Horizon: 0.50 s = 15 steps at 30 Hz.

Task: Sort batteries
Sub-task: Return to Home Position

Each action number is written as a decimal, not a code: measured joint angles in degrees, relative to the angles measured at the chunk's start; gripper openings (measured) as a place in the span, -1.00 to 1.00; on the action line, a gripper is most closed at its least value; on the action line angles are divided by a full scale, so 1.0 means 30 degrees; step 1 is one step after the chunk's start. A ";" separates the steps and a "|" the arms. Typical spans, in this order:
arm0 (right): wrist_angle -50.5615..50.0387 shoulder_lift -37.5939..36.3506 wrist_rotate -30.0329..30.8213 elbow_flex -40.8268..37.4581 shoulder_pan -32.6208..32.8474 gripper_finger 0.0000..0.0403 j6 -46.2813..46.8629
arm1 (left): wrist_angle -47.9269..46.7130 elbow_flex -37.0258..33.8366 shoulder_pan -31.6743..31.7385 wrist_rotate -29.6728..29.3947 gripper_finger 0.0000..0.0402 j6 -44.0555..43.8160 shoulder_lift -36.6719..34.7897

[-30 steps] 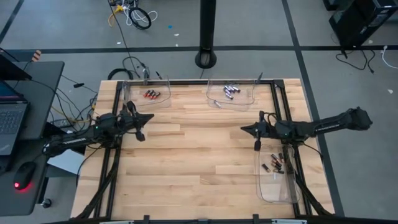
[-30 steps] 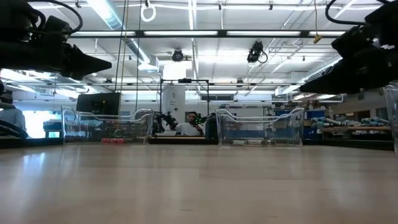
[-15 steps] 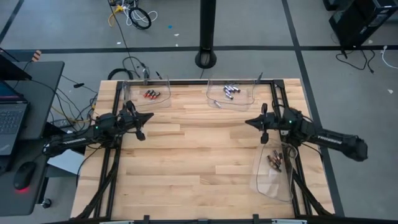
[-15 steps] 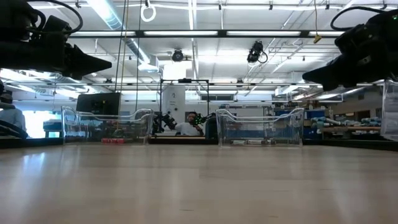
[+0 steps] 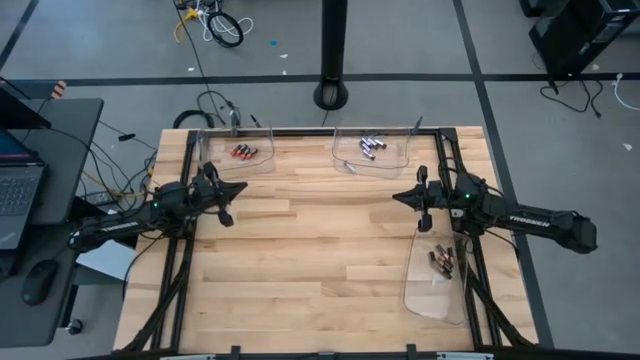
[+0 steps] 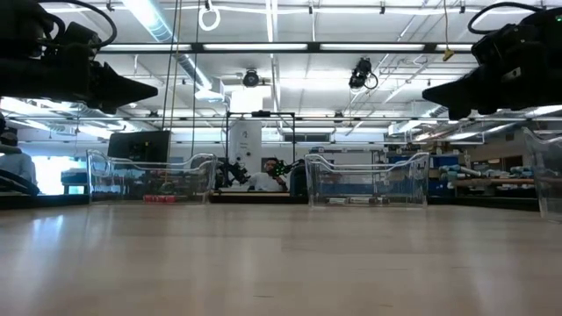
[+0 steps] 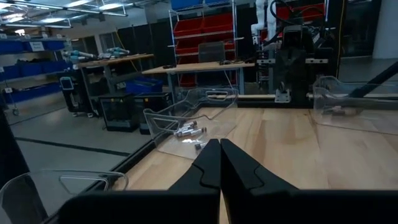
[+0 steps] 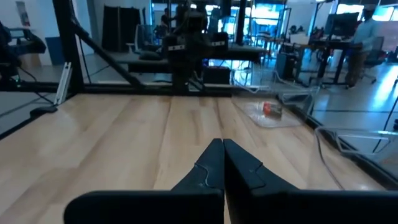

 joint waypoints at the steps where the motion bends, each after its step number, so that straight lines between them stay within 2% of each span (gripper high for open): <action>1: 0.0355 0.0202 0.0016 0.0000 0.0000 -0.98 0.0061 | 0.0019 0.0000 0.0000 0.0004 -0.97 -0.0005 0.0000; 9: 0.2777 0.1345 -0.0297 0.0000 0.0169 -0.98 0.0245 | 0.0095 0.0000 0.0000 0.0066 -0.97 0.0022 0.0000; 15: 0.3227 0.1424 -0.0314 0.0000 0.1197 -0.98 -0.0526 | 0.0087 0.0000 -0.0007 -0.0210 -0.97 0.0510 0.0000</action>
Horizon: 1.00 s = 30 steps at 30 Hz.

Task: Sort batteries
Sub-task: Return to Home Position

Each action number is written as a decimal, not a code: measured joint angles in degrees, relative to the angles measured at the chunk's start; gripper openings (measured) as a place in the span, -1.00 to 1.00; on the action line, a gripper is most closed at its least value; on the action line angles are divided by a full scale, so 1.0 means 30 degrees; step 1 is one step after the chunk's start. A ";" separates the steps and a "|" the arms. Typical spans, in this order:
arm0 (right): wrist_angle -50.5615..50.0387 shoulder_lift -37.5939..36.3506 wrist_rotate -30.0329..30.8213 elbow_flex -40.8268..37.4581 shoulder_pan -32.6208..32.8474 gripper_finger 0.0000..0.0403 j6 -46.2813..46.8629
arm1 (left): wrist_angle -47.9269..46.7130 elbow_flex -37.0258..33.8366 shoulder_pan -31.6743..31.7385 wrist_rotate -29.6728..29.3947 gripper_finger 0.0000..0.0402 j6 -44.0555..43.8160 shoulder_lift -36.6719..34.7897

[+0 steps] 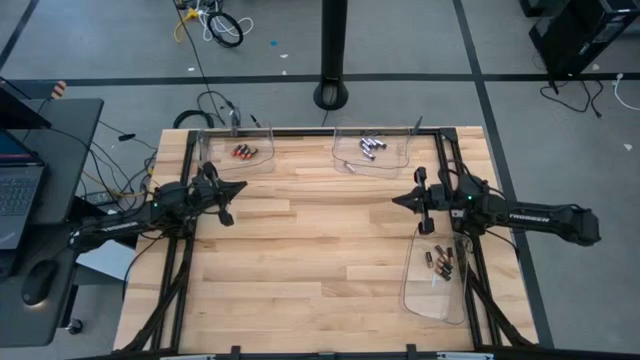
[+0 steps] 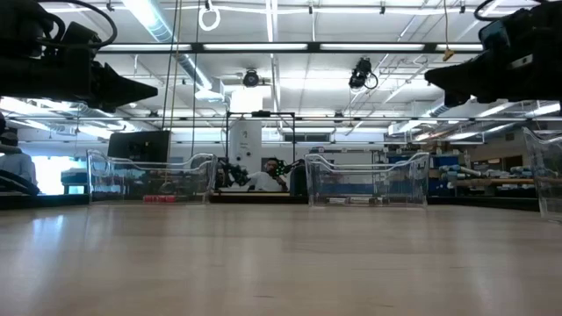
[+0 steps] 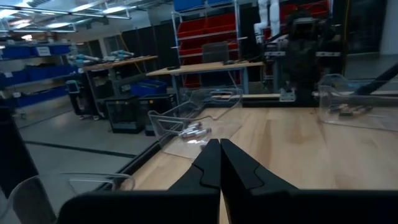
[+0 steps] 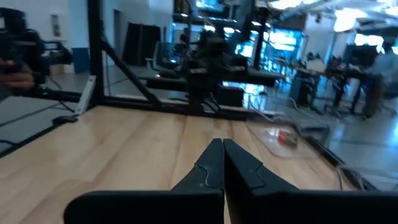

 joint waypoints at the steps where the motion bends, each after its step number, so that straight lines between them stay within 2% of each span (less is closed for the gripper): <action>1: -0.0254 -0.0278 0.0057 0.0000 0.0196 -0.98 -0.0278 | -0.0005 0.0000 0.0000 -0.0105 -0.97 -0.0005 0.0000; 5: -0.3125 -0.2120 0.2742 0.0000 0.0581 -0.98 -0.0997 | -0.0127 0.0000 0.0000 -0.0269 -0.97 0.0089 0.0000; 9: -0.5795 -0.4825 0.3192 0.0000 0.0588 -0.98 -0.0760 | -0.0173 0.0000 0.0000 -0.0507 -0.97 0.0323 0.0000; 12: -0.7558 -0.6940 0.5671 0.0045 0.0614 -0.98 -0.0813 | -0.0280 0.0000 0.0000 -0.0546 -0.97 0.0364 0.0000; 15: -0.7696 -0.6841 0.6356 0.0029 0.0637 -0.98 -0.1574 | -0.0444 0.0000 0.0015 -0.0703 -0.97 0.0275 0.0000; 30: -0.7439 -0.5424 0.7292 0.0015 -0.0404 -0.90 0.0334 | -0.0503 -0.0007 0.0248 -0.0886 -0.97 -0.2026 0.0000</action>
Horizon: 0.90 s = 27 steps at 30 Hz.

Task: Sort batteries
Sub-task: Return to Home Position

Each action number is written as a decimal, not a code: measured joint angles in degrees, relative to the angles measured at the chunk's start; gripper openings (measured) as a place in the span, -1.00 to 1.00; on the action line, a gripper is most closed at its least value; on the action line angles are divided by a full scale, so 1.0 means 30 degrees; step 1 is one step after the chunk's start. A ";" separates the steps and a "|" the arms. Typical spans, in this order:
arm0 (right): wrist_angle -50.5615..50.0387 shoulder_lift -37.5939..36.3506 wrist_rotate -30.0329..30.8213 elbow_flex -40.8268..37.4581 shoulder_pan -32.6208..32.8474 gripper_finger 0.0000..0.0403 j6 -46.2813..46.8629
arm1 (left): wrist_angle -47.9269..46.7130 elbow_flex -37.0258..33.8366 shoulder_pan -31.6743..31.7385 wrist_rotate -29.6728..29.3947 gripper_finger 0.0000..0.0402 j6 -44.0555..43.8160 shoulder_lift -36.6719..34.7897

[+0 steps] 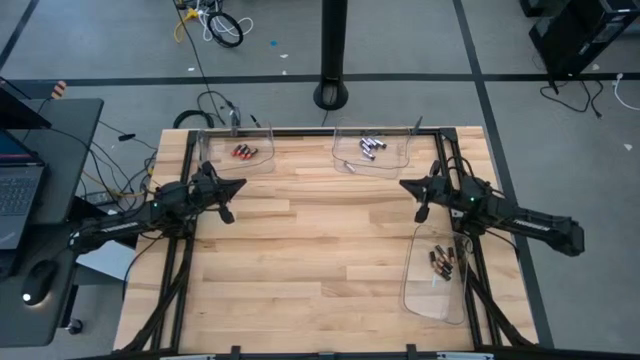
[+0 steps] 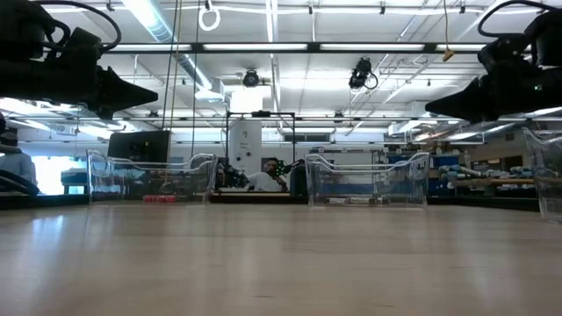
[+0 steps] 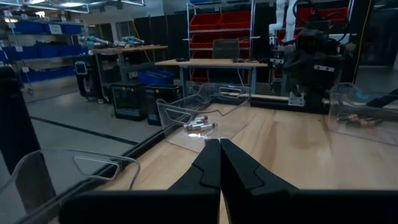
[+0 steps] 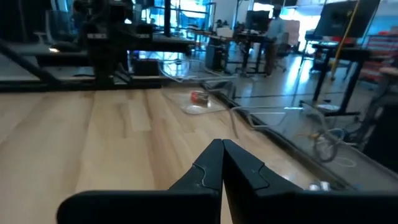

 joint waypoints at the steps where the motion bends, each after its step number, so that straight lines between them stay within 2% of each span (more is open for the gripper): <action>1: 0.0006 0.0000 0.0065 0.0000 -0.0058 -0.91 -0.0311 | -0.0006 0.0000 0.0007 0.0001 -0.97 -0.0083 0.0000; 6: 0.0011 0.0131 0.0091 0.0000 -0.0093 -0.93 -0.2662 | -0.0012 0.0000 0.0000 0.0023 -0.97 -0.0084 0.0000; 8: 0.0031 0.0131 0.0098 0.0000 -0.0093 -0.91 -0.2396 | 0.0050 0.0006 0.0000 0.0023 -0.96 -0.0050 0.0000; 14: 0.0025 0.0345 0.0098 0.0000 -0.0084 -0.87 0.1256 | 0.0958 0.0000 0.0000 0.0015 -0.92 -0.0036 0.0000; 27: 0.0032 0.1428 0.0120 0.0000 -0.0093 -0.90 -0.0685 | 0.1365 0.0000 0.0000 0.0023 -0.92 -0.0021 0.0000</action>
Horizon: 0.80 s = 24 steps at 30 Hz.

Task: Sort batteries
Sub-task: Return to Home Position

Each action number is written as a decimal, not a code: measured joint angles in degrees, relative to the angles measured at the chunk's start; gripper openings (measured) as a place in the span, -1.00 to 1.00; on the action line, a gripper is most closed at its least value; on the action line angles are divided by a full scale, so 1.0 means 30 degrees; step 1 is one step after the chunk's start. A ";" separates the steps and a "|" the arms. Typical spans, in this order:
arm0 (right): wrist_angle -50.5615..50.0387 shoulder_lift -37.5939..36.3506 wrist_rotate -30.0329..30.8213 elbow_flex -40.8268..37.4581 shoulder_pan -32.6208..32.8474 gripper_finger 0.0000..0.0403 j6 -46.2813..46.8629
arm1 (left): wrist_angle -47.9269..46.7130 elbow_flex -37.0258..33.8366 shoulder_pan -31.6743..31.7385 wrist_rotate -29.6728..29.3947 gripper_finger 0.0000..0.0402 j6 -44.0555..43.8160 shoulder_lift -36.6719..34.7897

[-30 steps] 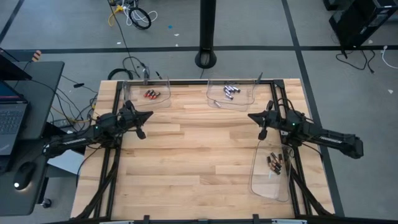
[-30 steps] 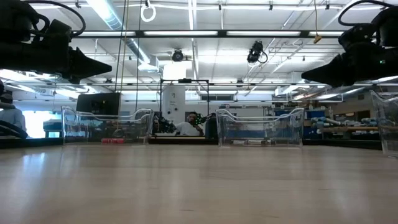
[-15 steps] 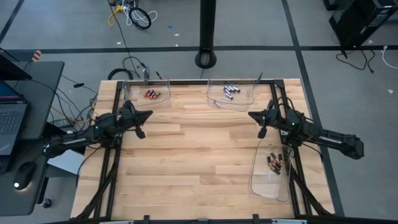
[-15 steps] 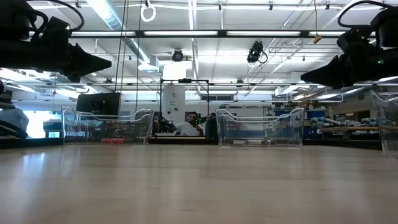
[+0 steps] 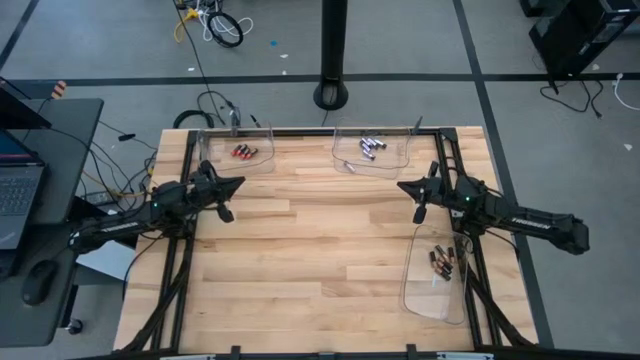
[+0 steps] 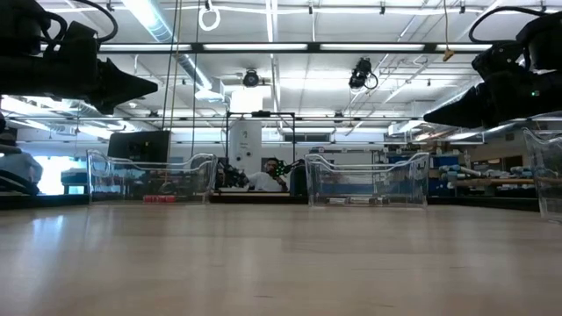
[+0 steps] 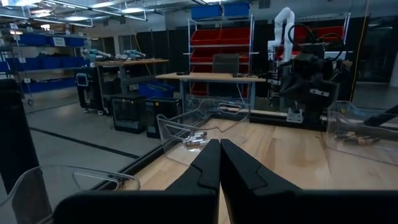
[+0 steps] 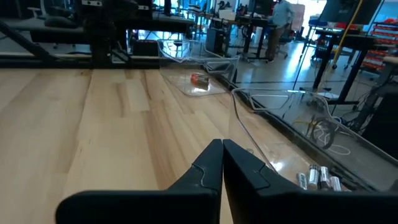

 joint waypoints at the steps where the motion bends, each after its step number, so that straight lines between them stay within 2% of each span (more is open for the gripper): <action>1: 0.0000 0.0000 0.0000 0.0000 0.0000 -0.88 -0.0007 | 0.0005 0.0000 0.0000 0.0000 -0.92 0.0001 0.0000; 7: 0.0007 0.0000 0.0029 0.0000 0.0000 -0.82 -0.0036 | 0.0023 0.0000 0.0000 0.0000 -0.92 0.0015 0.0000; 24: 0.0007 0.0000 0.0044 0.0000 0.0000 -0.82 -0.0037 | 0.0027 0.0000 0.0000 0.0022 -0.92 0.0019 0.0000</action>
